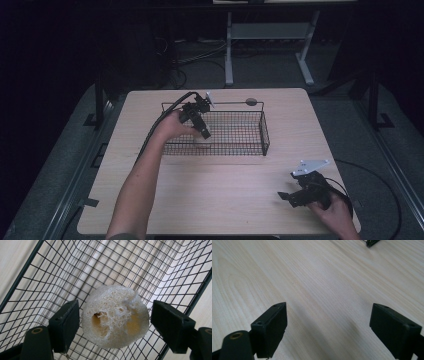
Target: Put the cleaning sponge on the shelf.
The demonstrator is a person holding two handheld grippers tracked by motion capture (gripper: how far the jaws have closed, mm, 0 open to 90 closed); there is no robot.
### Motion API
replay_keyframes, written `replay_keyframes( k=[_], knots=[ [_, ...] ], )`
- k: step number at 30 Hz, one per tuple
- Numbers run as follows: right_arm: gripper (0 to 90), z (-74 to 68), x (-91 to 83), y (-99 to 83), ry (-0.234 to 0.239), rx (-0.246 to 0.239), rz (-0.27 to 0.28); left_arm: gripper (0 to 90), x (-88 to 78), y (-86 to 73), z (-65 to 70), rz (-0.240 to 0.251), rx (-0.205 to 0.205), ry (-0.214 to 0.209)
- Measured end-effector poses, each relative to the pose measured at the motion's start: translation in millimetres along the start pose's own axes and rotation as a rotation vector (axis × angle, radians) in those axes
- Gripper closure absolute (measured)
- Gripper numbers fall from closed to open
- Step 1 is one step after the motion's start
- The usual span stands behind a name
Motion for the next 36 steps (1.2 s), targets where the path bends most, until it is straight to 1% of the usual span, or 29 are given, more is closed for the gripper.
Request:
replay_keyframes(
  k=[3,7,10,15,19,24,29,30,35,36],
  knots=[
    [14.1,0.2,0.1,0.1,-0.002,-0.004,0.002,22.1,-1.3,-0.4,0.1,0.004,0.000,0.005],
    [14.1,-0.2,-0.1,0.0,0.000,0.002,-0.001,21.2,-5.0,-1.2,0.9,0.007,0.004,0.004],
    [14.1,0.3,0.0,0.1,0.001,0.003,0.002,21.4,-8.5,-1.6,2.6,0.011,0.002,0.014],
    [14.1,0.0,0.7,0.2,-0.002,-0.001,0.002,21.2,-11.2,-2.7,3.2,0.010,0.005,0.011],
    [14.1,-0.6,1.1,0.7,0.000,0.006,0.004,21.0,-13.3,-3.0,5.0,0.015,0.007,0.012],
    [14.1,-1.1,1.0,1.4,-0.003,0.002,0.003,20.6,-16.1,-2.2,9.8,0.020,0.013,0.012],
    [14.1,-0.9,0.9,1.6,-0.002,0.008,0.002,20.5,-19.8,-3.2,11.5,0.018,0.014,0.017],
    [14.1,-0.7,0.7,1.7,-0.001,0.010,0.004,20.5,-22.5,-4.0,12.5,0.025,0.015,0.015],
    [14.1,-0.8,0.6,2.3,-0.004,0.009,0.005,20.7,-26.8,-4.6,16.4,0.030,0.018,0.017],
    [14.1,-0.9,0.7,2.5,-0.005,0.009,0.002,20.7,-28.1,-5.2,17.9,0.042,0.019,0.016]
  ],
)
Point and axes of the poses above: each handheld gripper's, and its own axes: x roughly forward along the jaws, y roughly out of its top, z roughly to its right, the point moved 4 cm from there along x, roughly forward along the jaws, and after that the axes turned 11 degrees about x, right-handed, at the moved point
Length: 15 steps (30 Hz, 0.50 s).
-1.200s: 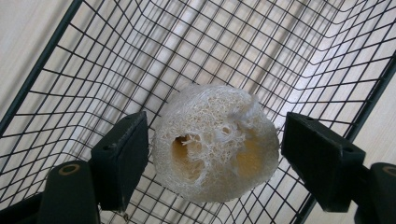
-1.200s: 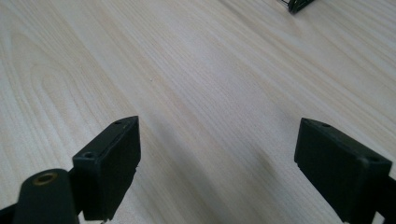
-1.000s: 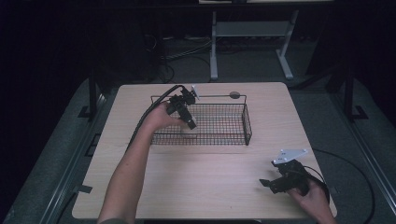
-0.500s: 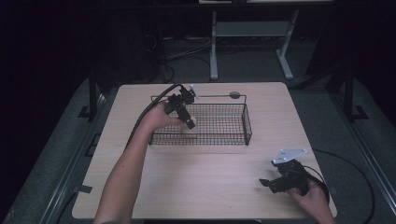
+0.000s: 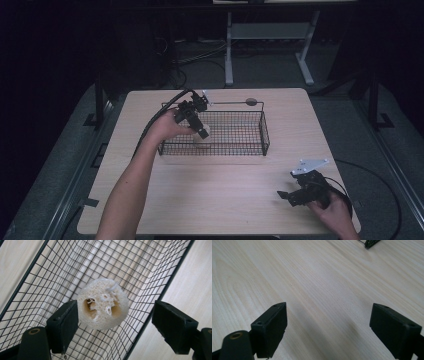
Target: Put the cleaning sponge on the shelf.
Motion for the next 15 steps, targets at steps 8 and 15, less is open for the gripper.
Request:
replay_keyframes(
  k=[8,15],
  knots=[
    [14.2,0.2,0.0,0.5,-0.004,-0.004,0.001,20.7,-7.1,-4.2,7.2,0.014,0.008,0.005],
    [14.1,-0.6,0.3,0.7,-0.005,-0.004,-0.001,21.5,-15.6,-6.7,13.5,0.036,0.024,0.021]
  ],
)
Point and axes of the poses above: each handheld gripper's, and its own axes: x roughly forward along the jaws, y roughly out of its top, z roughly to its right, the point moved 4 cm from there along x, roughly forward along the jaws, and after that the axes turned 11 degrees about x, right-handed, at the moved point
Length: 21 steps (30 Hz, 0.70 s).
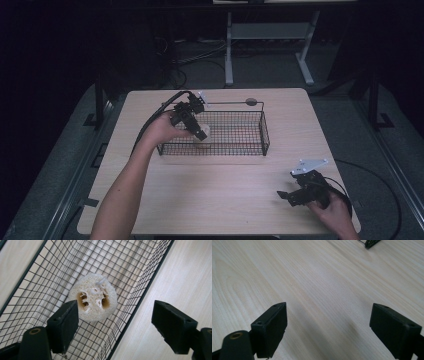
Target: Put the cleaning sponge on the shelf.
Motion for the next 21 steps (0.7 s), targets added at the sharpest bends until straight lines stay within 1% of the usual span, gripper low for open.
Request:
replay_keyframes(
  k=[1,2,3,5,7,8,9,10,11,13,15,18,20,21],
  knots=[
    [14.1,0.0,0.0,0.0,0.000,0.000,0.000,21.5,-1.0,0.0,1.7,0.007,-0.009,-0.002],
    [14.2,-0.5,-0.4,0.0,-0.002,-0.001,-0.003,21.5,-2.5,-0.4,2.4,0.001,0.001,-0.001],
    [14.2,-0.5,-0.4,0.2,-0.003,-0.002,-0.001,21.5,-5.0,-0.3,5.6,0.004,0.001,-0.003],
    [14.1,-0.7,-0.3,0.2,-0.002,-0.002,-0.002,21.4,-6.0,0.2,7.2,0.012,-0.001,-0.003],
    [14.2,-1.3,-0.2,0.4,-0.002,0.000,-0.003,21.4,-8.3,0.4,10.3,0.010,0.011,-0.002],
    [14.1,-1.6,0.0,0.5,-0.002,0.002,-0.003,21.4,-8.9,0.5,12.0,0.014,0.009,0.001],
    [14.1,-1.0,0.4,0.7,-0.006,-0.009,-0.003,21.4,-10.4,0.1,14.2,0.018,0.018,0.000],
    [14.1,-1.0,0.4,0.7,-0.006,-0.009,-0.003,21.4,-10.4,0.1,14.2,0.018,0.018,0.000],
    [14.1,-1.1,0.3,0.8,-0.006,-0.008,-0.003,21.4,-12.0,-1.0,17.4,0.027,0.022,0.004],
    [14.1,-1.1,0.1,0.7,-0.006,-0.006,-0.003,21.4,-13.0,-1.9,18.6,0.032,0.025,0.005],
    [14.1,-0.9,0.3,0.8,-0.005,-0.006,-0.001,21.4,-16.6,-4.7,23.7,0.042,0.027,0.010],
    [14.1,-0.9,0.7,0.7,-0.007,-0.011,-0.005,21.4,-18.7,-6.6,27.6,0.048,0.029,0.008],
    [14.1,-1.0,1.0,0.7,-0.008,-0.012,-0.007,21.4,-21.1,-8.6,30.9,0.042,0.037,0.011],
    [14.1,-1.3,1.1,0.9,-0.010,-0.013,-0.008,21.4,-24.2,-10.0,34.8,0.059,0.038,0.016]
  ],
)
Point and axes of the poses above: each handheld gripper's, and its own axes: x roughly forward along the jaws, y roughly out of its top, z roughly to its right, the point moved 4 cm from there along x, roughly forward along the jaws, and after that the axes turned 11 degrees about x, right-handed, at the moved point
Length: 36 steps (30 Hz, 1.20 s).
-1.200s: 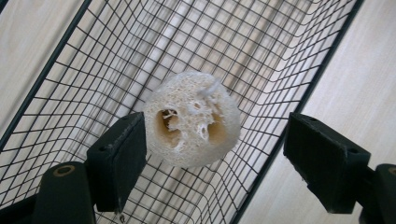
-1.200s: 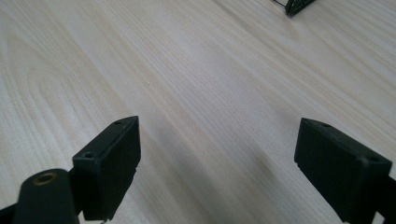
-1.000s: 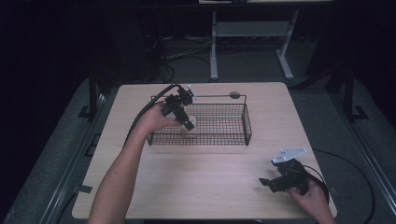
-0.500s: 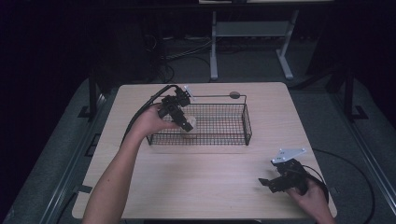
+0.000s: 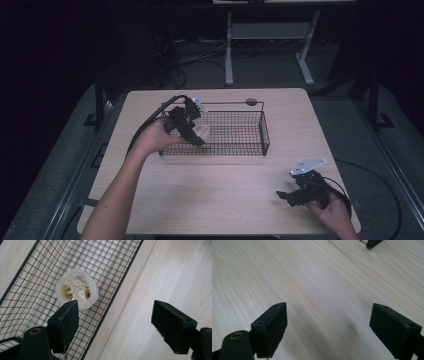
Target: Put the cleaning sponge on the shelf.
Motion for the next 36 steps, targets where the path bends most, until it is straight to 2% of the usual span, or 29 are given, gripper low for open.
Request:
replay_keyframes(
  k=[2,6,24,36],
  knots=[
    [14.1,-0.4,-0.3,0.4,0.000,-0.001,0.001,21.4,-1.7,-0.9,1.6,-0.004,0.009,-0.001],
    [14.1,-0.4,0.3,0.4,0.000,0.004,-0.001,21.3,-6.2,-5.4,10.9,0.020,0.008,0.009],
    [14.1,0.0,1.8,-0.3,-0.003,0.004,-0.008,21.2,-14.7,-18.1,37.6,0.031,0.039,0.012],
    [14.2,-0.3,1.8,-0.5,-0.005,0.005,-0.009,21.2,-12.6,-38.7,53.4,0.044,0.032,0.009]
  ],
)
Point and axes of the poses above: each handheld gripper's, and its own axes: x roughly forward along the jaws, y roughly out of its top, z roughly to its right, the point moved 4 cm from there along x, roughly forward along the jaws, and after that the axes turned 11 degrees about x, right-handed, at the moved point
